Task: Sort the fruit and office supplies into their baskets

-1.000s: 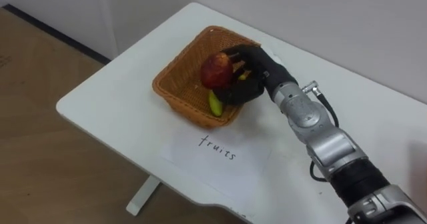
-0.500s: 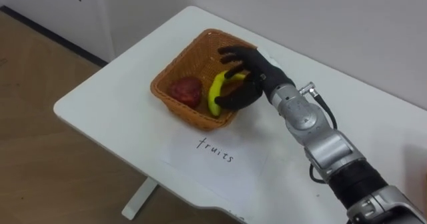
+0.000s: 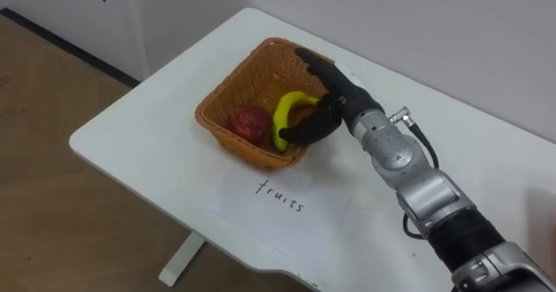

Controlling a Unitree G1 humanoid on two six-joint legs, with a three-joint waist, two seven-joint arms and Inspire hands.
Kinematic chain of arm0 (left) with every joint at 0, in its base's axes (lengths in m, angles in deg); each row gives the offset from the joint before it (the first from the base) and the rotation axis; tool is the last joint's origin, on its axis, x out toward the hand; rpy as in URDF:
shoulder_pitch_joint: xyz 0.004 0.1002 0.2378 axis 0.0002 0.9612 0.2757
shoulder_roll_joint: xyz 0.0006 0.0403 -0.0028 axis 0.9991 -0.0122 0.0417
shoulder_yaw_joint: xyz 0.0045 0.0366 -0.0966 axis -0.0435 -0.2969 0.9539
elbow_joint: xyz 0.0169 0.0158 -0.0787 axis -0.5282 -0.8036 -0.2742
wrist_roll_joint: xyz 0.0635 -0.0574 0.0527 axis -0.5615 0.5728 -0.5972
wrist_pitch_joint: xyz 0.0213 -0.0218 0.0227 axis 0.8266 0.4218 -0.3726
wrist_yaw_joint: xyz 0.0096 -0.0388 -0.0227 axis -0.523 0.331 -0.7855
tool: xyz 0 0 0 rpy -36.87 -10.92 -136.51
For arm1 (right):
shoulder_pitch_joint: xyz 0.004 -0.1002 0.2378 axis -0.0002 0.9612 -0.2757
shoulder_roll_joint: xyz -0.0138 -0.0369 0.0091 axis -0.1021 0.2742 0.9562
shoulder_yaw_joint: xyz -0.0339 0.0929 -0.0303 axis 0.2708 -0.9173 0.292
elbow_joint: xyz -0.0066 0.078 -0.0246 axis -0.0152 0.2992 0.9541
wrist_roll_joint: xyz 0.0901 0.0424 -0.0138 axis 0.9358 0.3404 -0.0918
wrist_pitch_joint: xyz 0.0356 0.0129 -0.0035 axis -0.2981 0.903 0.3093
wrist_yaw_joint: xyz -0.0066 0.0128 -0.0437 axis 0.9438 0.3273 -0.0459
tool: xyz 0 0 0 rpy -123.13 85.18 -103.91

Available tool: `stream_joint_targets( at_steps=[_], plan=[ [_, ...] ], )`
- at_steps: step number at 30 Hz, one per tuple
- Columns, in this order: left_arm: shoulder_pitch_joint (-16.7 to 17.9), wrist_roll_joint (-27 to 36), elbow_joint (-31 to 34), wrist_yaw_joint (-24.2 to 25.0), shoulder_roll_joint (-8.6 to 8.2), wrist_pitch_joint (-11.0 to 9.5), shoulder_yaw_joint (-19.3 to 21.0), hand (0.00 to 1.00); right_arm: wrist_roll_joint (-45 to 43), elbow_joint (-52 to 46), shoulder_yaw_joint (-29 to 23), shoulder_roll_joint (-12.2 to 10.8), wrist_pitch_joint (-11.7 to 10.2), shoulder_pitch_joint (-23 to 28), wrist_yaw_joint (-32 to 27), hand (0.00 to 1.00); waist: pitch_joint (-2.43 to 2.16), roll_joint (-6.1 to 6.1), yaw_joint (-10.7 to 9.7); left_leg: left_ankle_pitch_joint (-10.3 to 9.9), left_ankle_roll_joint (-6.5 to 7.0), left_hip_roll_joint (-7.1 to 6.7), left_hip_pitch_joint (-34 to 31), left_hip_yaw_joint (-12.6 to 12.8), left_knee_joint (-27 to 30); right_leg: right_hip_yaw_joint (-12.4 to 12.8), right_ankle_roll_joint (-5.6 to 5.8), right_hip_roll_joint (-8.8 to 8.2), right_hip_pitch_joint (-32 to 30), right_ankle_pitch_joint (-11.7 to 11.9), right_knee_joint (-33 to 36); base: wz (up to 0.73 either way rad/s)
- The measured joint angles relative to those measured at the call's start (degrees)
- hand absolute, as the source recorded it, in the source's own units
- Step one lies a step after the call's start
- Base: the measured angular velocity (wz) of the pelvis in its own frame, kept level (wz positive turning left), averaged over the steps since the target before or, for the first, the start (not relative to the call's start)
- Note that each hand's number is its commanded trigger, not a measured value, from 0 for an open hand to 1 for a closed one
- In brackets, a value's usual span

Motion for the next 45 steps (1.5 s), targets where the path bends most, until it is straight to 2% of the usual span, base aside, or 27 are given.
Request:
stream_joint_targets(
  at_steps=[13, 23, 29, 32, 35, 38, 40, 45],
  plan=[
    [0.3, 0.0, 0.2, 0.0, 0.0, 0.0, 0.0, 0.0, 0.0, 0.0, 0.0, 0.0, 0.0, 0.0, 0.0, 0.0, 0.01, -0.39, 0.0, 0.0, 0.0, 0.0, 0.0, 0.0, -0.1, 0.0, 0.0, 0.0, 0.0, 0.0, 0.0, 0.0],
    [-0.1, -0.9, 0.3, 0.0, -0.12, -0.6, 0.0, 0.0, 0.3, -0.3, -0.1, -0.1, -0.1, 0.0, -0.9, 0.0, 0.22, -0.08, -0.1, 0.0, 0.0, 0.02, 0.7, -0.1, -0.6, 0.1, 0.0, 0.04, 0.6, 0.0, 0.0, 0.0],
    [-0.3, -1.0, 1.6, 0.0, -0.11, -1.5, 0.3, 0.0, 0.8, -4.4, -0.7, -0.1, -0.8, 0.1, -4.8, 0.0, 0.23, 0.05, -0.2, 0.0, 0.0, 0.06, 0.7, 0.4, -0.4, 0.1, 0.0, 0.05, 0.4, 0.0, 0.0, -0.02],
    [-0.5, -1.0, 1.6, 0.0, -0.07, -1.7, 0.5, 0.0, 0.7, -7.0, -2.4, -0.1, -2.6, 0.1, -6.9, 0.0, 0.25, 0.29, -0.3, 0.0, 0.01, 0.06, 0.7, 0.3, -0.4, 0.1, 0.0, 0.04, 0.3, 0.0, -0.1, 0.0],
    [-0.8, -1.0, 1.4, 0.0, -0.01, -1.9, 0.5, 0.0, 0.7, -7.9, -3.4, -0.1, -3.7, 0.1, -9.1, 0.0, 0.15, 0.75, -0.7, 0.0, 0.01, 0.04, 0.8, 0.5, -0.4, 0.0, 0.01, -0.04, 0.5, 0.0, -0.1, 0.0],
    [-0.8, -0.9, 1.3, 0.0, -0.05, -2.3, 0.5, 0.0, 0.8, -7.9, -4.3, 0.0, -3.8, 0.1, -10.3, 0.0, 0.11, 1.44, -1.6, 0.0, 0.04, -0.01, 0.8, 0.5, -0.4, 0.1, 0.02, -0.14, 0.4, 0.0, 0.0, -0.01],
    [-1.0, -1.0, 1.4, 0.0, -0.26, -2.3, 0.5, 0.0, 0.7, -8.3, -5.2, 0.2, -3.9, 0.1, -10.7, 0.0, -0.33, 1.76, -2.1, 0.0, 0.04, 0.05, 0.7, 0.9, -0.4, 0.5, 0.03, -0.27, -0.1, 0.0, 0.0, -0.1],
    [-1.4, -2.4, 1.4, 0.2, -0.85, -2.6, 0.6, 0.0, 0.9, -11.5, -8.8, 1.1, -4.4, 0.1, -11.8, 0.0, -0.66, 2.33, -4.0, 0.0, 0.07, 0.12, 0.0, 1.4, -0.1, 1.0, 0.02, -0.27, -0.6, 0.0, 0.2, -0.03]
  ],
)
